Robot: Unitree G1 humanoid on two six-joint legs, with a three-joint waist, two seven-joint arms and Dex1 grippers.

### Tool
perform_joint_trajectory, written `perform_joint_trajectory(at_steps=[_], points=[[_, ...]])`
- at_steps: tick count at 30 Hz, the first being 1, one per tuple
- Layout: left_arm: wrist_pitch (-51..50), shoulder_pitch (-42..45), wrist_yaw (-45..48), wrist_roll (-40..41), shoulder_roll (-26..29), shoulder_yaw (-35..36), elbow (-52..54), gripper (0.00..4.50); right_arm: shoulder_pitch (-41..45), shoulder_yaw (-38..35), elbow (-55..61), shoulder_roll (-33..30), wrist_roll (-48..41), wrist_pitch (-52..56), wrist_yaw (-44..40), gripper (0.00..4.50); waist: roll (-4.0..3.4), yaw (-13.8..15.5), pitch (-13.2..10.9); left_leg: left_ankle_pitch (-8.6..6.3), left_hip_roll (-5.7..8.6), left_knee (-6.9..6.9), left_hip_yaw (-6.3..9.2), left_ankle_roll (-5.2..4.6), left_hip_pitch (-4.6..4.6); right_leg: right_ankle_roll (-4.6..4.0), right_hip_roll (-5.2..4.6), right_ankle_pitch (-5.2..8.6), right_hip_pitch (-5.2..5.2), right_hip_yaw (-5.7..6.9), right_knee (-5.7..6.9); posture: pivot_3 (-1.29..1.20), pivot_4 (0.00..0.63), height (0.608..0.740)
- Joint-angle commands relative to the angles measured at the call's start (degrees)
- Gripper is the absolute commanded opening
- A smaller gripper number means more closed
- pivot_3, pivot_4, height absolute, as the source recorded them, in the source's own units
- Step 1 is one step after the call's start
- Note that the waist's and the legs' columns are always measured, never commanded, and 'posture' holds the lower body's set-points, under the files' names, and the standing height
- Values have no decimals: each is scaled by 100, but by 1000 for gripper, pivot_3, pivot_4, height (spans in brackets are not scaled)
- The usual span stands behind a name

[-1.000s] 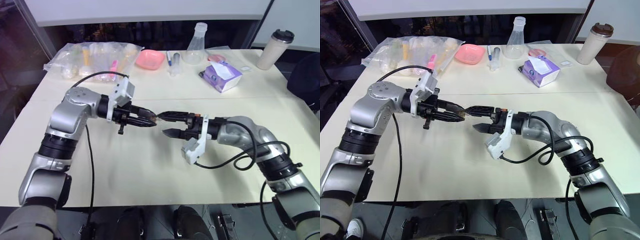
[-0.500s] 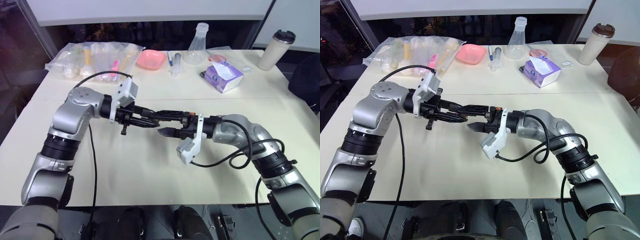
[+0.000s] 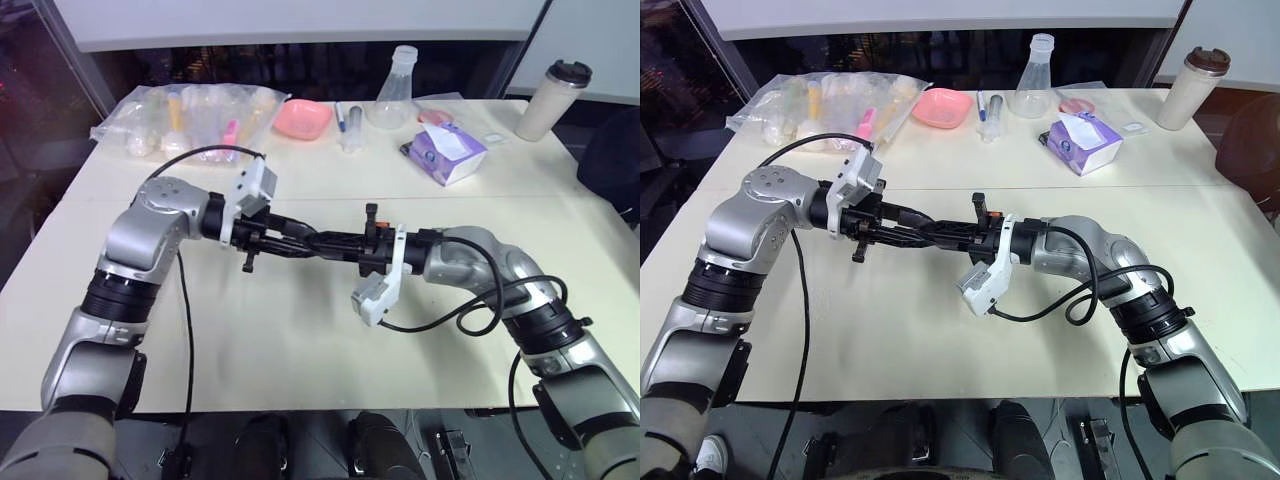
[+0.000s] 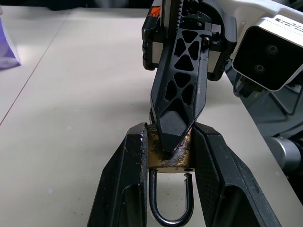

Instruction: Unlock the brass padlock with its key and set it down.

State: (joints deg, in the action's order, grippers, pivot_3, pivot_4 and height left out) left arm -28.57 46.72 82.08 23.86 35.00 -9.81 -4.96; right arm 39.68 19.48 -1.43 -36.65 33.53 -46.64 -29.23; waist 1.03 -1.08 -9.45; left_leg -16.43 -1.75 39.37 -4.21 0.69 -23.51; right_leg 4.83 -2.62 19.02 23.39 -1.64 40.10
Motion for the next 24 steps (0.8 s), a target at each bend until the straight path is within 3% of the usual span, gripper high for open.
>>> perform_joint_trajectory(at_steps=[1, 8, 17, 24], points=[[-12, 52, -44, 75, -8, 71, 118, 1257, 71, -26, 160, 24, -67, 3, 2, 6, 0, 2, 0, 0, 0, 0, 0, 0, 0, 0, 0, 0, 0, 0, 0, 0, 150, 715], [141, 51, -62, -23, 22, 46, 29, 4479, 44, -37, 184, 21, -93, 50, -37, 0, 0, 0, 0, 0, 0, 0, 0, 0, 0, 0, 0, 0, 0, 0, 0, 0, 150, 715], [319, -124, 208, 36, 691, 398, -16, 4479, -65, -89, 233, -39, -188, 183, -110, 0, 0, -12, 0, 0, -1, -1, 0, 0, 0, 0, 1, 0, 2, 0, 0, 0, 150, 715], [132, -156, -99, 251, 645, 673, 101, 4479, -150, -98, 261, -67, -201, 202, -109, 0, 0, 27, 0, 0, 2, 2, 0, 0, 0, 0, -4, 0, -2, 1, 0, 0, 150, 715]])
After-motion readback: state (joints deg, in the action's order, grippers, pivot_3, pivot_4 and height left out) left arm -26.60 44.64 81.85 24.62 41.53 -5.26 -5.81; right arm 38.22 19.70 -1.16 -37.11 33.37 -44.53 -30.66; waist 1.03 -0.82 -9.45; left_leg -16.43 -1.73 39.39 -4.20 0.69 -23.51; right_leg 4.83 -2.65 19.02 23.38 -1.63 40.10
